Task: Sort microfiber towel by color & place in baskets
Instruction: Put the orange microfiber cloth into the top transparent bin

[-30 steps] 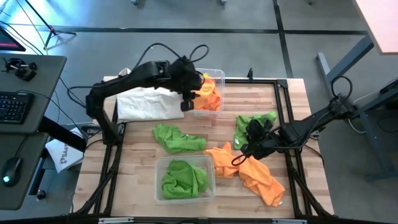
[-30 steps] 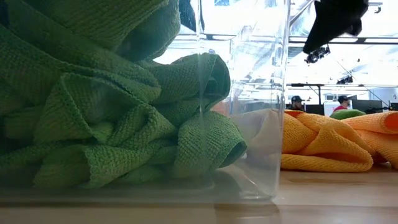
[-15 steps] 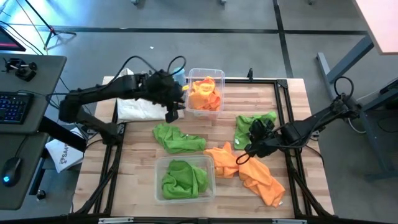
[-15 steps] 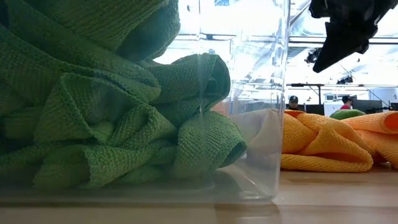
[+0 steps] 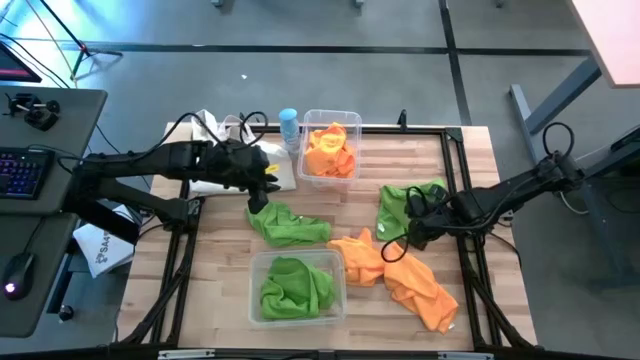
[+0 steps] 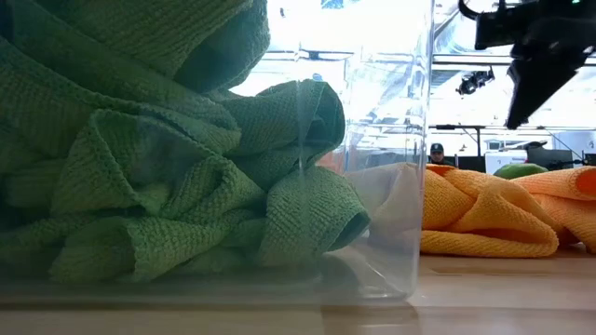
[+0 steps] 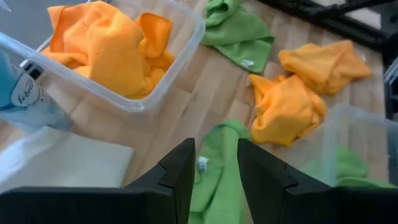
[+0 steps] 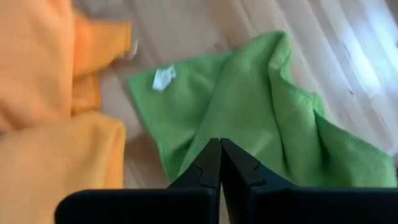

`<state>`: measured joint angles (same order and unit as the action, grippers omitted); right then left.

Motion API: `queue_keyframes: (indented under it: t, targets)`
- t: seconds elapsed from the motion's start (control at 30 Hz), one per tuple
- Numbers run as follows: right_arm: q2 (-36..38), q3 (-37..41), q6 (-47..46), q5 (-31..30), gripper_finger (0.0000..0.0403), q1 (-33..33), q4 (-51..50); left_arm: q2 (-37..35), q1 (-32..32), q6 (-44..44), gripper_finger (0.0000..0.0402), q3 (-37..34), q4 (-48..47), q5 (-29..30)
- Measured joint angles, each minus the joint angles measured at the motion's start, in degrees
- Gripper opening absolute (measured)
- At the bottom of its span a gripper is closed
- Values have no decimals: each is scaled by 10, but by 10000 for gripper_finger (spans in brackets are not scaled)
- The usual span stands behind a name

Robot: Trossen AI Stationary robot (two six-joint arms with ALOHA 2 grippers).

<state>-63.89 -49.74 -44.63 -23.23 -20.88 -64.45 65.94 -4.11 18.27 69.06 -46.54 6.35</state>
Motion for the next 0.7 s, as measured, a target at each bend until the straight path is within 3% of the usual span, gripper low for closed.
queue_keyframes:
  t: [0.17,0.43,0.7]
  targets:
    - [71,38,51,-3,0,0,21,2,18,12,110,0,8,3]
    - [239,138,33,28,0,4,107,4,28,23,110,0,20,23]
    - [249,142,149,32,0,4,172,4,28,27,110,0,41,29]
